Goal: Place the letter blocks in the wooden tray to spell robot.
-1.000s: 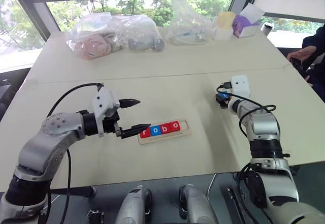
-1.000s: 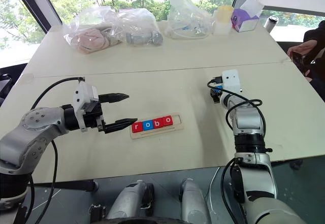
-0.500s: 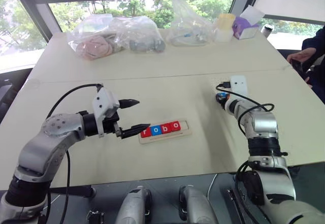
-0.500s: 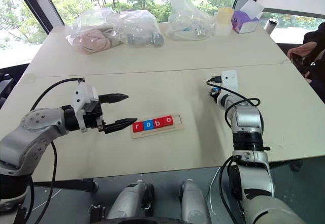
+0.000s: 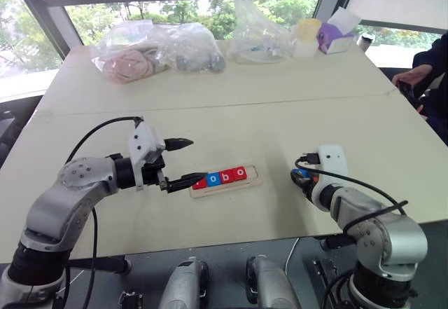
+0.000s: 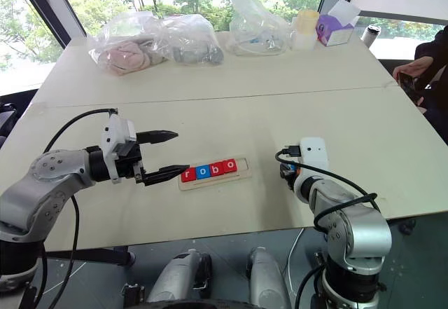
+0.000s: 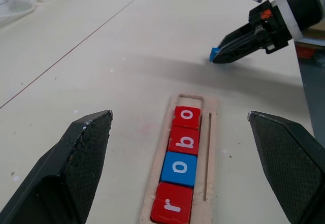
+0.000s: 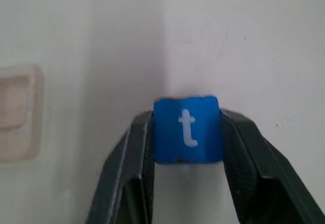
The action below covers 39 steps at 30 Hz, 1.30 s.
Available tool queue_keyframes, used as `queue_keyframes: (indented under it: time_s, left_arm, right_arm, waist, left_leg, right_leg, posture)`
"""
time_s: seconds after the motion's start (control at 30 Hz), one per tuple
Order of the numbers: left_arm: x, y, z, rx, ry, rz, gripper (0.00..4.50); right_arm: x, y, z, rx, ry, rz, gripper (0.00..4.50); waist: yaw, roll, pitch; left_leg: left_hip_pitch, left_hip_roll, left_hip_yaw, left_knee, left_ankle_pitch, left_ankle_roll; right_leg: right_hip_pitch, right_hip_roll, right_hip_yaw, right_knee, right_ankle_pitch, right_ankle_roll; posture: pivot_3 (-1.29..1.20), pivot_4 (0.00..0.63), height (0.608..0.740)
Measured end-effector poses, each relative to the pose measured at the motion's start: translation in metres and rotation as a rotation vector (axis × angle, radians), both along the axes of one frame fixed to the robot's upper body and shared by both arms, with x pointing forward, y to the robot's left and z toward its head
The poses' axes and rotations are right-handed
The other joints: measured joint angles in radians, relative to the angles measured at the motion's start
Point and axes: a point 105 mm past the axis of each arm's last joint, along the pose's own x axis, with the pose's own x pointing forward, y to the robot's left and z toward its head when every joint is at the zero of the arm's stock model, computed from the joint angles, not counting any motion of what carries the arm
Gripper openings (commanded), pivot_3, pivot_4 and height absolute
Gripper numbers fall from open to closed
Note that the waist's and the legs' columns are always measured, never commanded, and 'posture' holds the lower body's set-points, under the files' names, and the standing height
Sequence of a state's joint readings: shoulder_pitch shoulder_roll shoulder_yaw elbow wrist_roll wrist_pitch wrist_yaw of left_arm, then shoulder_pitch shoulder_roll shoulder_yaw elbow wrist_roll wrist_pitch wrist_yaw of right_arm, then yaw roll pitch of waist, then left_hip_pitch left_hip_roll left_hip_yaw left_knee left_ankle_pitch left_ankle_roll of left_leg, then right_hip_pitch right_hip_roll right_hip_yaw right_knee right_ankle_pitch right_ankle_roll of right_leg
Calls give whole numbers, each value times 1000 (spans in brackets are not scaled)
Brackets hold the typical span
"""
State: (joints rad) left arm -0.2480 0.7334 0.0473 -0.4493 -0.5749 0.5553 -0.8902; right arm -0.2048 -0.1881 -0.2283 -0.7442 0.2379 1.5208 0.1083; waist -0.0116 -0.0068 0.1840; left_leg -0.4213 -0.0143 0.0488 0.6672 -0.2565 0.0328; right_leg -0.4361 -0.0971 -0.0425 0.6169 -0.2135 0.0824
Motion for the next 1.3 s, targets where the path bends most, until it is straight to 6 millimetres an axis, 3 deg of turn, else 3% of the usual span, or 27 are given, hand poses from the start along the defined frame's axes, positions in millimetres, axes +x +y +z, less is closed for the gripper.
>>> queue_keyframes:
  time_s: [0.63, 0.67, 0.8, 0.93, 1.07, 1.17, 1.3]
  left_arm:
    - [-1, -3, -6, -2, 18, -4, 4500]
    - [-1, -3, -6, -2, 19, -3, 4500]
    - [-1, -3, -6, -2, 15, 2, 4500]
    - [-1, -3, -7, -5, 18, 9, 4500]
    - [-1, -4, -7, -12, 17, 9, 4500]
    - [0, -5, -5, -17, 10, 5, 4500]
    - [2, -5, -3, -13, -10, 7, 4500]
  right_arm:
    - [19, 11, -4, -9, -24, 21, 1382]
    - [19, 12, -4, -10, -26, 26, 2261]
    - [22, 13, 1, -62, -52, 98, 4092]
    - [23, 11, 28, -240, -108, 402, 4092]
    - [4, 22, 38, -404, -133, 859, 4092]
    - [-3, 14, 32, -449, -112, 1098, 4092]
    - [16, -8, 21, -586, -108, 1234, 4092]
  waist:
    - [0, 0, 0]
    - [0, 0, 0]
    - [0, 0, 0]
    - [0, -1, 0]
    - [2, -2, 1]
    - [2, -4, 2]
    - [-1, -6, 3]
  left_leg:
    - [-4, 0, 1, 0, 0, 0]
    - [-4, 0, 1, 0, 0, 0]
    - [-4, 0, 1, 0, 0, 0]
    - [-4, -1, 1, 0, 0, 1]
    - [-3, 0, 1, 0, 0, 1]
    - [-3, 0, 1, 1, 0, 1]
    - [1, 0, 3, 1, 0, 1]
  right_leg:
    - [-3, 2, 0, -1, 0, 0]
    - [-3, 2, 0, -1, 0, 0]
    - [-3, 2, 0, -1, 0, 0]
    - [-2, 2, 0, -2, 0, 0]
    - [-1, 3, -1, -3, -1, 2]
    - [0, 3, -1, -3, -1, 2]
    - [2, 3, 0, -3, -1, 2]
  posture:
    - [0, 150, 725]
    - [0, 150, 725]
    - [0, 150, 725]
    - [0, 150, 725]
    - [0, 150, 725]
    - [0, 150, 725]
    - [0, 150, 725]
